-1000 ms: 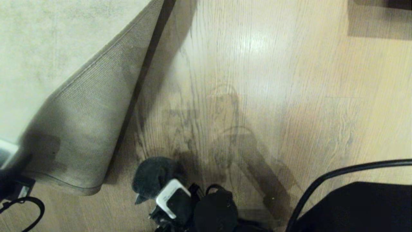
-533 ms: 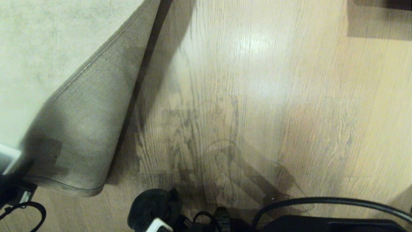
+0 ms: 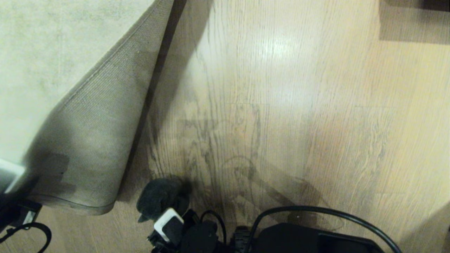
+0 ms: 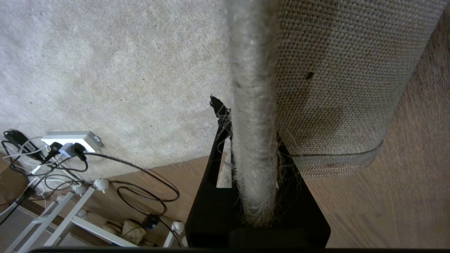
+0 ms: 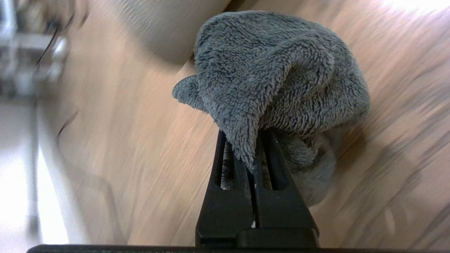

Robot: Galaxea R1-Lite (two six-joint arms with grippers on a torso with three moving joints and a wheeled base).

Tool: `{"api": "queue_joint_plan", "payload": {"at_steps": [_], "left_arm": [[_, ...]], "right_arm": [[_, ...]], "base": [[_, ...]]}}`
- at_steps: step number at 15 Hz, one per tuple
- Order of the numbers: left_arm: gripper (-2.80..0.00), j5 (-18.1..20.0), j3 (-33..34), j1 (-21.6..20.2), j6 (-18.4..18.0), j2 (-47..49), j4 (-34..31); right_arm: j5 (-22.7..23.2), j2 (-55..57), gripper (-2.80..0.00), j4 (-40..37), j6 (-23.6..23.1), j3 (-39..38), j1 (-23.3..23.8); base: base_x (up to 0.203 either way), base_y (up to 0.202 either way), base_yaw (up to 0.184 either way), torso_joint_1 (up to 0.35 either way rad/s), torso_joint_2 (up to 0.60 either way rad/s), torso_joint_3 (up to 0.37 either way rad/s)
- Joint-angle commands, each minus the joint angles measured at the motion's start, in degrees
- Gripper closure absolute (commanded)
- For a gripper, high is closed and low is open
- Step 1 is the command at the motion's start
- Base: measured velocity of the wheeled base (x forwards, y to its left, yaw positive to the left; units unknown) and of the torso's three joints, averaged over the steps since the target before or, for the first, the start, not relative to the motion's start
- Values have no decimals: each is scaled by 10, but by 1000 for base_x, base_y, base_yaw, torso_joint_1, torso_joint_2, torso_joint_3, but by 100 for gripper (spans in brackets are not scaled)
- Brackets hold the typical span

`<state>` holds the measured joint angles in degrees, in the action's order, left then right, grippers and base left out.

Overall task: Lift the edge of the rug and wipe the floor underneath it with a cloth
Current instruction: Wipe the floor under the carpet with a rag

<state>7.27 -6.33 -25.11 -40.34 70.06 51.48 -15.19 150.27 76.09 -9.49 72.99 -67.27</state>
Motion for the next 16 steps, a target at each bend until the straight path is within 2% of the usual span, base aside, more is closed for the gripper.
{"api": "queue_joint_plan", "payload": {"at_steps": [1,9,13,16], "left_arm": [[0,0,2,0,-3,1,3],[0,0,2,0,-3,1,3],[0,0,2,0,-4,1,2],[0,0,3,0,-4,1,2]], "right_arm": [[-2,14,0,11,-3,47,34],[-2,-103,0,18,-20,56,123],[-4,-183,0,19,-27,10,145],[-4,-252,0,17,-28,-62,156]], "base": [[0,0,0,0,0,0],[0,0,0,0,0,0],[0,0,0,0,0,0],[0,0,0,0,0,0]]}}
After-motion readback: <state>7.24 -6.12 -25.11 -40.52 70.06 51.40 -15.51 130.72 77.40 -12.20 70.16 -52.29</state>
